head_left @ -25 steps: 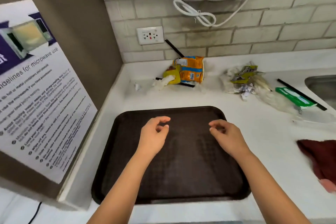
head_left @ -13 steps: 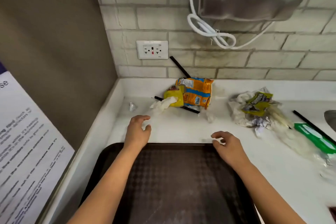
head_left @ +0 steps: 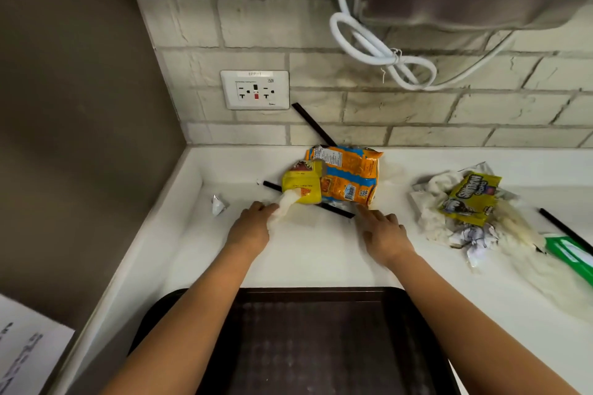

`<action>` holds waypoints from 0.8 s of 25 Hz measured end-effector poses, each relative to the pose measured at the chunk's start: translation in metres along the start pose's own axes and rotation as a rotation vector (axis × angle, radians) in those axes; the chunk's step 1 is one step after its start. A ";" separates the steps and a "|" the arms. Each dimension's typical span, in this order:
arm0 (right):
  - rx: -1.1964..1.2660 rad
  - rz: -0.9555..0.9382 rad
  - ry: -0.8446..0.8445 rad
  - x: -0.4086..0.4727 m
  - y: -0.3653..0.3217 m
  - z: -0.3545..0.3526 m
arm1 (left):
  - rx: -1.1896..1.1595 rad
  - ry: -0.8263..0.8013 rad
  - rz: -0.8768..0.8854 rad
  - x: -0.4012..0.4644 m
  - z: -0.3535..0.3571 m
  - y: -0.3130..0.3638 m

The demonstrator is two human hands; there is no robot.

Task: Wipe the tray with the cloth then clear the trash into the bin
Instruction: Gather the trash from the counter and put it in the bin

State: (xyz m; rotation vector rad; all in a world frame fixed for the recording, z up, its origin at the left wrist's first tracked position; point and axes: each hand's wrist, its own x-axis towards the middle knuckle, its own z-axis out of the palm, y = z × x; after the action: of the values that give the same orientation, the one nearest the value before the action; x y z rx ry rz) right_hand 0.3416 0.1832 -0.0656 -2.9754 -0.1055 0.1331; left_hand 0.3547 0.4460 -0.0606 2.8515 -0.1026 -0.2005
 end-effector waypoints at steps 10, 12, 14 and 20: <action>0.044 0.113 0.192 -0.013 -0.019 0.003 | -0.314 0.226 -0.097 -0.027 0.003 -0.008; 0.123 -0.013 0.350 -0.016 -0.037 0.002 | -0.430 0.240 -0.197 -0.030 -0.004 -0.007; 0.311 -0.099 0.259 -0.013 -0.063 -0.003 | -0.495 0.232 -0.285 -0.032 -0.008 -0.007; 1.239 0.353 -0.226 0.016 -0.128 -0.014 | -0.512 0.147 -0.158 -0.050 -0.005 -0.008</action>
State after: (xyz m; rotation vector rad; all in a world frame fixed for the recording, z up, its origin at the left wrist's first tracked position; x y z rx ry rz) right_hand 0.3506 0.3083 -0.0318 -1.7075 0.3505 0.3976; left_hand 0.3063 0.4599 -0.0520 2.3516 0.1801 -0.0386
